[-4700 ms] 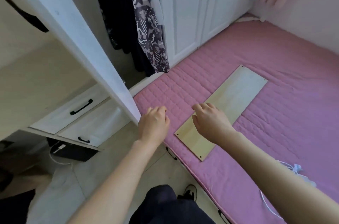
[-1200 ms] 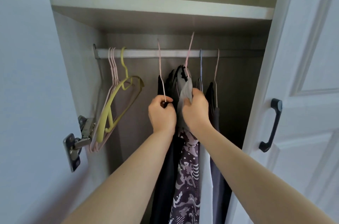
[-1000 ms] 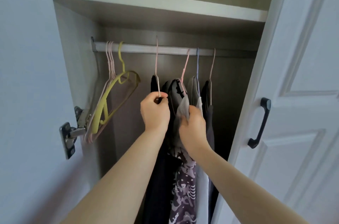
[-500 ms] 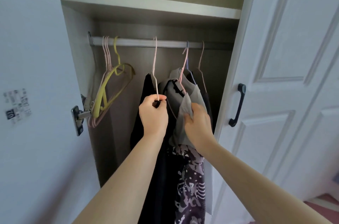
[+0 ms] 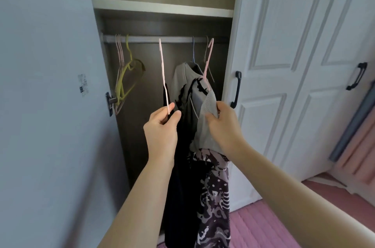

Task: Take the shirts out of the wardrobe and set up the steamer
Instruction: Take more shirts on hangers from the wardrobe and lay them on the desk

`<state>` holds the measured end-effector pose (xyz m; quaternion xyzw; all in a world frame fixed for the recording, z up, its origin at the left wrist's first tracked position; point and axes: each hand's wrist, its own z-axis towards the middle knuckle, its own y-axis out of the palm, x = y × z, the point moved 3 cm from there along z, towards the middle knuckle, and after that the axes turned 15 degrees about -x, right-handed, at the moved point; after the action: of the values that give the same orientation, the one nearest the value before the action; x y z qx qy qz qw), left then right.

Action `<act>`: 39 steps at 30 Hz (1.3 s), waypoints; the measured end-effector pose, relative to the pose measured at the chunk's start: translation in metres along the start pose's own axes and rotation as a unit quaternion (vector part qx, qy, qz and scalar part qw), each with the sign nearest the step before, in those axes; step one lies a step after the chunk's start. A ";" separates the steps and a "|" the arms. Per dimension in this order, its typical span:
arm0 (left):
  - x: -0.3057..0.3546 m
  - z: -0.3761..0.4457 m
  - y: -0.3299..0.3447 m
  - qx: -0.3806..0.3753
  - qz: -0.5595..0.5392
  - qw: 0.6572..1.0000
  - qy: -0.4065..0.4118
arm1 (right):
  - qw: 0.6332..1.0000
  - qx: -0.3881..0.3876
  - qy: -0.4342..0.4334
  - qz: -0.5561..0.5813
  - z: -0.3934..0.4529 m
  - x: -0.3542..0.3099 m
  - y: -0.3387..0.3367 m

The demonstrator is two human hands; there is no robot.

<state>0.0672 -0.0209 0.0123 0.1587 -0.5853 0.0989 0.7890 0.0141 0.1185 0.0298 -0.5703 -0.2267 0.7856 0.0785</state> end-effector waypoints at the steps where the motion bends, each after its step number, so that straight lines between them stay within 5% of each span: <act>1: 0.003 -0.012 -0.003 -0.005 -0.013 1.000 -0.012 | 1.000 -0.001 0.000 0.003 -0.012 -0.004 0.001; 15: 0.058 -0.196 -0.052 -0.047 -0.099 0.993 -0.042 | 0.999 0.039 0.019 -0.003 -0.205 -0.060 0.019; 23: 0.079 -0.304 -0.083 -0.051 0.022 0.998 -0.013 | 0.999 0.022 0.039 -0.009 -0.329 -0.086 0.022; 39: 0.099 -0.457 -0.167 -0.088 0.080 0.992 -0.046 | 0.996 0.013 0.080 -0.048 -0.500 -0.129 0.081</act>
<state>0.5615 -0.0119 -0.0368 0.0453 -0.6381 0.1022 0.7618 0.5348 0.1310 -0.0186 -0.6188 -0.2363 0.7356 0.1417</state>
